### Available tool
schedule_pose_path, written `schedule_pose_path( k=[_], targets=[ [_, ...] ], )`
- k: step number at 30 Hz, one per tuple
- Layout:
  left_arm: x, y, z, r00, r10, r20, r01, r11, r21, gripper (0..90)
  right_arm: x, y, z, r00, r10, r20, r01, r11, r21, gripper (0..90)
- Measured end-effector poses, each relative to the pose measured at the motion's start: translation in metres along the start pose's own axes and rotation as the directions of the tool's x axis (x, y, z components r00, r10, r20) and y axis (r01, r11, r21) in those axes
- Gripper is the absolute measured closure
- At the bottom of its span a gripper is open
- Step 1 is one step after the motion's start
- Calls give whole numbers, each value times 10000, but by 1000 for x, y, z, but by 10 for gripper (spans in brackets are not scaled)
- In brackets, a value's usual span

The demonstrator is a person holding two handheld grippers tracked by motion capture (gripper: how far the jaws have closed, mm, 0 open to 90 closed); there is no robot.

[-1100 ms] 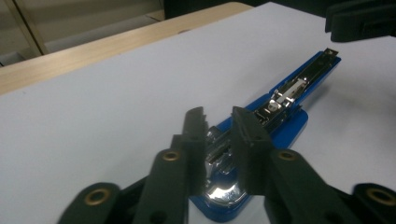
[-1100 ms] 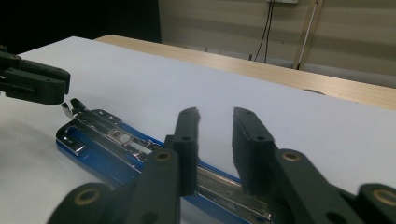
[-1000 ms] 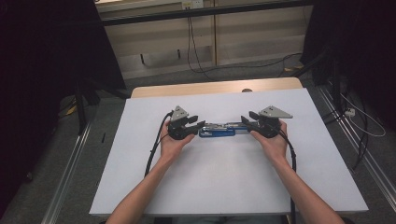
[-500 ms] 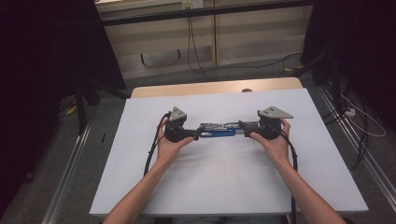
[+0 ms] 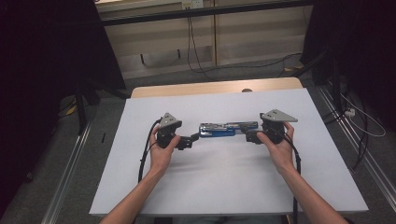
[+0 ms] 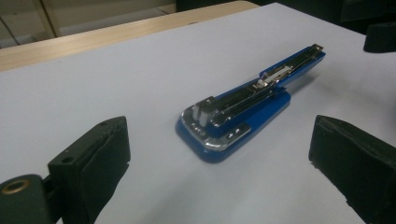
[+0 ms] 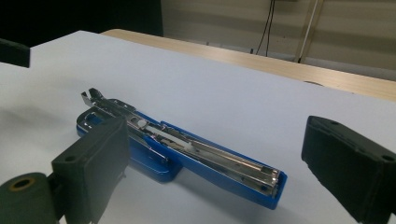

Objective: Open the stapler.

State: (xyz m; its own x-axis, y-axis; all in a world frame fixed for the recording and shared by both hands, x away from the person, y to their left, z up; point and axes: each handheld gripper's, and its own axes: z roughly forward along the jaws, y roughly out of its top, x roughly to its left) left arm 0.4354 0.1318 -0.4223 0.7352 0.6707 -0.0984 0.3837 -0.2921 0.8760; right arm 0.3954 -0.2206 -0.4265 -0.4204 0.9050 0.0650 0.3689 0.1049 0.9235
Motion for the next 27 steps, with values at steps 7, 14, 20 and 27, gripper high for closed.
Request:
schedule_pose_path(
  k=[7, 14, 20, 27],
  targets=[
    [-4, -10, -21, 9996, 149, -257, -157, 9993, -330, 55, -2, -7, -13, 9999, 98, -56, -99, 9999, -84, 87],
    [-5, -23, -42, 9975, 316, -636, -335, 9990, -289, 46, -4, -14, -25, 10000, 23, -22, -23, 10000, -47, 88],
    [-7, -30, -60, 9963, 249, -824, -295, 9980, -551, 44, -9, -18, -37, 9998, -109, 139, 109, 9999, -4, 89],
    [-4, -38, -80, 9943, -5, -1066, -76, 9971, -756, 44, -10, -23, -47, 9997, -170, 153, 171, 9998, -58, 91]
  ],
)
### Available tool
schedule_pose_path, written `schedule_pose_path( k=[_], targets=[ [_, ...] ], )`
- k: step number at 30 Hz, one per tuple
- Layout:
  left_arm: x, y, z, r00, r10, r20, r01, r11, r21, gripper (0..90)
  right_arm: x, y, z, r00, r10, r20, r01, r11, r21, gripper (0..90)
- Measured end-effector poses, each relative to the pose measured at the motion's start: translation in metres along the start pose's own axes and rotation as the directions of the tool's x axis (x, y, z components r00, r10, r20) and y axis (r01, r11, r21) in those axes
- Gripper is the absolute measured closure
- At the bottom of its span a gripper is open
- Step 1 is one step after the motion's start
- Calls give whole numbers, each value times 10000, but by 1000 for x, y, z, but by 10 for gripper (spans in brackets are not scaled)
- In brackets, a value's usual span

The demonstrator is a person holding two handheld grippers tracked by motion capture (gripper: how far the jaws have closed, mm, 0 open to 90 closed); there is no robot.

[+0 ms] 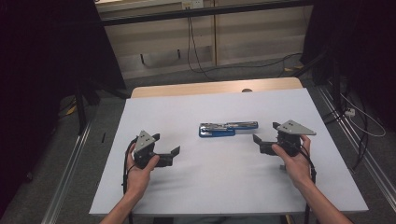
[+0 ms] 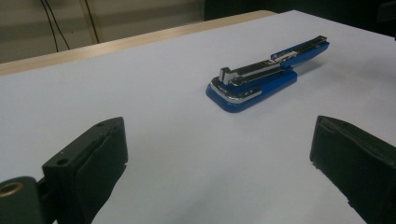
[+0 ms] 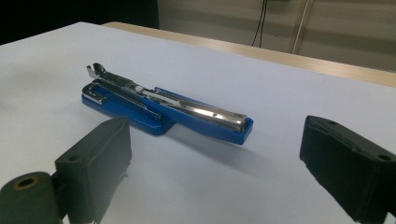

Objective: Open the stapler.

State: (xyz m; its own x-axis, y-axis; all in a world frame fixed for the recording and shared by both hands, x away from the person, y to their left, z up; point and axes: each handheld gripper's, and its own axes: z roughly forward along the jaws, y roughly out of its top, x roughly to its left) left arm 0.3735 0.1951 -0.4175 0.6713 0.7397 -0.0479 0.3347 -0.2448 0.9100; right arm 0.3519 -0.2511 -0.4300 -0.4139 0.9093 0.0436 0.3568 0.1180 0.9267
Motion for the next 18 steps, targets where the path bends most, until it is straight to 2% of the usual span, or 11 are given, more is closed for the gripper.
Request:
schedule_pose_path(
  k=[2, 3, 4, 6, 7, 12, 14, 18],
  targets=[
    [1, -2, -6, 10000, -16, -94, 15, 10000, -92, 44, -1, -1, -5, 10000, 49, 43, -48, 9999, -88, 93],
    [0, -3, -14, 9996, -47, -273, 39, 9995, -310, 45, -2, -1, -10, 9999, 105, 92, -103, 9997, -213, 93],
    [0, -3, -14, 9996, -47, -273, 39, 9995, -310, 46, -2, -1, -10, 9999, 105, 92, -103, 9997, -213, 93],
    [-2, -2, -24, 9991, 88, -423, -113, 9983, -579, 46, -6, 0, -16, 9993, 358, 60, -356, 9986, -380, 95],
    [-4, -2, -31, 9987, 56, -507, -94, 9972, -743, 45, -8, -2, -22, 9991, 341, 254, -329, 9985, -435, 97],
    [-6, -13, -41, 9987, 35, -514, -65, 9983, -577, 46, -11, -7, -29, 9991, 273, 339, -259, 9989, -387, 97],
    [-9, -18, -48, 9975, -119, -698, 73, 9979, -651, 46, -11, -9, -30, 9988, 392, 294, -379, 9983, -444, 94],
    [-14, -24, -59, 9966, -383, -727, 341, 9977, -593, 46, -10, -11, -27, 9988, 423, 248, -413, 9984, -380, 94]
  ],
)
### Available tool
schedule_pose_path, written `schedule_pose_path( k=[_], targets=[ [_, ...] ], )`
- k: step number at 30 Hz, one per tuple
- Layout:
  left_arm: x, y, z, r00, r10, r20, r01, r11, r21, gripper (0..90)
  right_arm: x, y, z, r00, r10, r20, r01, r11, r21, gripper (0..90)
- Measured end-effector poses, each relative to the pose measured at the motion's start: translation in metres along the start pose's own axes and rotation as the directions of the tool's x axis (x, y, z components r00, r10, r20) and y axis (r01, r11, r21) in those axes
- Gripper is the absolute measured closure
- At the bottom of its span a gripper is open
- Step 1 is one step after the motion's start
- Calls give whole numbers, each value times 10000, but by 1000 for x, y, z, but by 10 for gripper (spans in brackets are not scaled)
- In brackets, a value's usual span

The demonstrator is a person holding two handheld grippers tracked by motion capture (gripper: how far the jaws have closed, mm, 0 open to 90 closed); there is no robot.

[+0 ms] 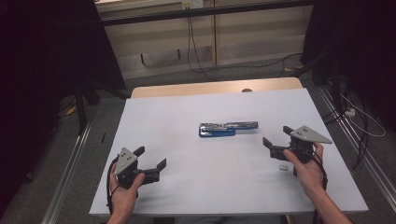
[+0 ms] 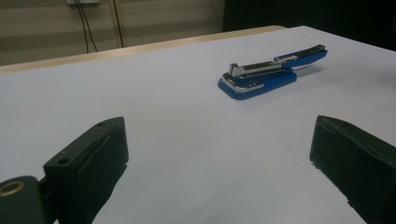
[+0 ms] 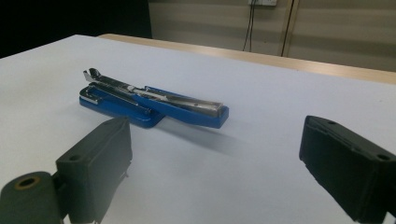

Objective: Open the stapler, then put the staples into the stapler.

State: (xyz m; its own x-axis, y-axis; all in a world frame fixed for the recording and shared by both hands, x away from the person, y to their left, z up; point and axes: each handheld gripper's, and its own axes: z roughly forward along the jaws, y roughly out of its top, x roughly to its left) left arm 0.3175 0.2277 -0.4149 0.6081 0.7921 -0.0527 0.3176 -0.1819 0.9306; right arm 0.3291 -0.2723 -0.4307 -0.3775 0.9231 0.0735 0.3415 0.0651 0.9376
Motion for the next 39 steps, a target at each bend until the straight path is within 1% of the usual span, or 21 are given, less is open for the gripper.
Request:
schedule_pose_path(
  k=[1, 3, 6, 8, 12, 13, 14, 15, 17, 18, 20, 21, 22, 23, 27, 28, 30, 32, 34, 38, 39],
  targets=[
    [0, -1, -2, 9999, 66, 146, -67, 10000, 67, 46, 1, -1, 1, 10000, -90, -8, 91, 10000, 12, 96],
    [1, -1, -2, 9998, 36, 187, -37, 10000, 68, 46, 2, -1, 1, 10000, -87, -2, 87, 10000, 13, 98],
    [5, 2, 0, 9995, 254, 208, -256, 9996, 70, 51, 2, -2, -1, 9998, -114, 175, 115, 9999, -85, 114],
    [8, 2, 1, 9998, 123, 127, -124, 9999, 9, 51, 1, -2, -2, 9998, 1, 178, 0, 10000, -66, 115],
    [8, -2, 2, 9999, 22, 112, -26, 9995, 317, 51, -1, -1, -2, 9996, -28, 281, 23, 9999, 168, 119],
    [7, -3, 2, 9999, -7, 167, 1, 9992, 405, 51, -1, 2, -2, 9985, -287, 474, 270, 9990, 365, 119],
    [7, -3, 2, 9999, -7, 167, 1, 9992, 405, 51, -1, 2, -2, 9985, -287, 474, 270, 9990, 365, 119],
    [7, -3, 2, 9995, -179, 256, 167, 9988, 467, 51, -1, 3, -2, 9971, -387, 661, 352, 9979, 535, 120],
    [6, -4, 1, 9961, -689, 555, 664, 9967, 457, 51, -2, 5, -2, 9982, -266, 543, 227, 9973, 703, 117],
    [5, -5, 1, 9956, -709, 607, 678, 9964, 508, 50, -2, 5, -3, 9990, -192, 408, 161, 9970, 754, 114],
    [3, -5, -1, 9987, -341, 377, 322, 9982, 500, 46, -3, 3, -5, 9999, -136, -10, 137, 9940, 1087, 101],
    [2, -5, -1, 9994, -235, 255, 222, 9985, 505, 46, -3, 3, -5, 9999, -136, -10, 137, 9940, 1087, 101],
    [2, -6, -3, 9994, -262, 218, 252, 9986, 469, 45, -4, 1, -8, 9996, -67, -262, 102, 9905, 1372, 83],
    [2, -6, -4, 9994, -295, 204, 285, 9985, 471, 45, -4, 1, -8, 9996, -67, -262, 102, 9905, 1372, 83],
    [1, -9, -11, 9994, -286, 204, 275, 9982, 533, 45, -14, 1, -16, 9965, 562, -624, -443, 9830, 1782, 64],
    [1, -9, -11, 9994, -286, 204, 275, 9982, 533, 45, -14, 1, -16, 9965, 562, -624, -443, 9830, 1782, 64],
    [1, -8, -12, 9998, -178, 100, 174, 9989, 445, 45, -15, 3, -19, 9924, 671, -1033, -452, 9784, 2017, 72],
    [0, -8, -10, 9999, -115, 107, 110, 9988, 474, 45, -16, 4, -21, 9841, 793, -1588, -415, 9726, 2286, 80],
    [1, -8, -7, 9998, -121, 152, 112, 9982, 590, 45, -16, 5, -22, 9824, 796, -1692, -378, 9707, 2372, 81],
    [1, -8, -5, 9998, -145, 158, 135, 9978, 647, 45, -20, 5, -24, 9772, 770, -1977, -170, 9573, 2887, 80],
    [1, -8, -4, 9998, -132, 158, 122, 9978, 657, 45, -20, 5, -24, 9772, 770, -1977, -170, 9573, 2887, 80]
  ],
)
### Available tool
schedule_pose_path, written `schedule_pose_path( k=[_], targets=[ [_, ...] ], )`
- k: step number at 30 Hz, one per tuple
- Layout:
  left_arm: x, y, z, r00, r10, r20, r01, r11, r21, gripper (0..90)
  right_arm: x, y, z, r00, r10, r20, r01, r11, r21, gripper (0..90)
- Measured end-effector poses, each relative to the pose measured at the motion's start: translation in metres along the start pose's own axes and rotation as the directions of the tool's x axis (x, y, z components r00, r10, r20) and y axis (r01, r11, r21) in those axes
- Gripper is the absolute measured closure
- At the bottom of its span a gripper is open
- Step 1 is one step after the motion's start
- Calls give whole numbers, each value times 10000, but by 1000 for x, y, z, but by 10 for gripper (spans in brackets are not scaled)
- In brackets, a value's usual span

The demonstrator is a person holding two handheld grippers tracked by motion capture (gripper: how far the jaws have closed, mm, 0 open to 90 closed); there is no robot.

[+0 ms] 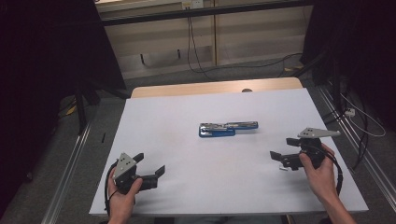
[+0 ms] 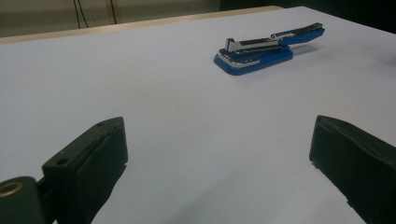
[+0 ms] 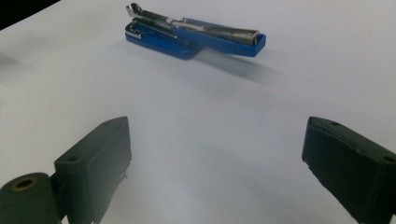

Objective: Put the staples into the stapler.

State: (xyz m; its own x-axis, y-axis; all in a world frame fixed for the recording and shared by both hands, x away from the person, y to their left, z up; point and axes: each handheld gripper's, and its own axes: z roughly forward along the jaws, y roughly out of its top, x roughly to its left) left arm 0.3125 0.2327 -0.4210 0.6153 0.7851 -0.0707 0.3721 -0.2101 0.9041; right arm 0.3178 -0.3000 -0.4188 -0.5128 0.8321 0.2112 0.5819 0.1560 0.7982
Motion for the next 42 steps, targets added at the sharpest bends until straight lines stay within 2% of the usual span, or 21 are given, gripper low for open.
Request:
schedule_pose_path(
  k=[4, 11, 13, 14, 16, 19, 20, 23, 24, 25, 26, 27, 29, 31, 32, 33, 35, 37, 41, 42],
  targets=[
    [0, 1, 1, 10000, -74, -31, 74, 10000, -41, 44, -1, -2, -3, 9991, -334, 257, 324, 9987, 389, 53],
    [1, 1, 1, 10000, -17, -35, 17, 10000, 14, 43, -3, -6, -1, 9988, -477, 103, 463, 9929, 1092, 64],
    [2, 1, 2, 10000, -33, -33, 33, 10000, -1, 43, -4, -5, -1, 9984, -554, 49, 544, 9908, 1235, 107],
    [1, 1, 2, 10000, -77, -46, 77, 10000, -40, 43, -4, -5, 0, 9966, -818, -36, 813, 9835, 1616, 176],
    [1, 1, 3, 10000, -54, -34, 54, 10000, 0, 43, -4, -5, 1, 9964, -850, -79, 851, 9808, 1757, 190],
    [1, 1, 3, 10000, -7, 36, 6, 10000, 66, 43, -4, -5, 0, 9944, -1012, -290, 1051, 9710, 2150, 296],
    [1, 1, 3, 10000, 23, 23, -23, 10000, 90, 43, -4, -5, -1, 9933, -1113, -302, 1153, 9647, 2367, 331],
    [1, 1, 4, 10000, 11, 69, -12, 10000, 84, 43, -5, -5, -2, 9926, -1147, -398, 1210, 9606, 2504, 374],
    [1, 1, 4, 10000, 10, 94, -11, 10000, 75, 43, -6, -5, -3, 9918, -1198, -450, 1275, 9538, 2720, 432],
    [1, 1, 4, 10000, -1, 65, 0, 10000, 75, 43, -6, -5, -3, 9918, -1198, -450, 1275, 9538, 2720, 432],
    [0, 1, 5, 10000, -6, 71, 5, 10000, 78, 43, -7, -6, -4, 9897, -1324, -540, 1425, 9437, 2987, 467],
    [0, 1, 5, 10000, -6, 71, 5, 10000, 78, 43, -7, -6, -4, 9897, -1324, -540, 1425, 9437, 2987, 467],
    [0, 1, 5, 10000, 6, 71, -6, 10000, 83, 43, -7, -6, -4, 9877, -1445, -599, 1561, 9339, 3217, 498],
    [0, 1, 5, 10000, 29, 95, -30, 9999, 118, 43, -7, -6, -3, 9876, -1454, -595, 1570, 9291, 3350, 534],
    [0, 1, 5, 9999, 45, 109, -46, 9999, 133, 43, -7, -7, -2, 9849, -1584, -701, 1730, 9193, 3536, 556],
    [0, 1, 5, 9999, 79, 123, -81, 9999, 144, 43, -7, -7, -2, 9849, -1584, -701, 1730, 9193, 3536, 556],
    [0, 2, 6, 9999, 96, 116, -98, 9998, 165, 43, -6, -8, 0, 9825, -1678, -805, 1859, 9050, 3827, 598],
    [0, 1, 6, 9999, 91, 142, -93, 9998, 171, 43, -6, -8, 0, 9818, -1713, -815, 1896, 9034, 3846, 610],
    [-1, 1, 7, 9998, 44, 176, -47, 9998, 169, 43, -5, -9, 2, 9771, -1896, -968, 2127, 8915, 4001, 641],
    [0, 1, 7, 9998, 42, 194, -45, 9999, 149, 43, -4, -10, 4, 9753, -2002, -928, 2207, 8814, 4177, 649]
  ],
)
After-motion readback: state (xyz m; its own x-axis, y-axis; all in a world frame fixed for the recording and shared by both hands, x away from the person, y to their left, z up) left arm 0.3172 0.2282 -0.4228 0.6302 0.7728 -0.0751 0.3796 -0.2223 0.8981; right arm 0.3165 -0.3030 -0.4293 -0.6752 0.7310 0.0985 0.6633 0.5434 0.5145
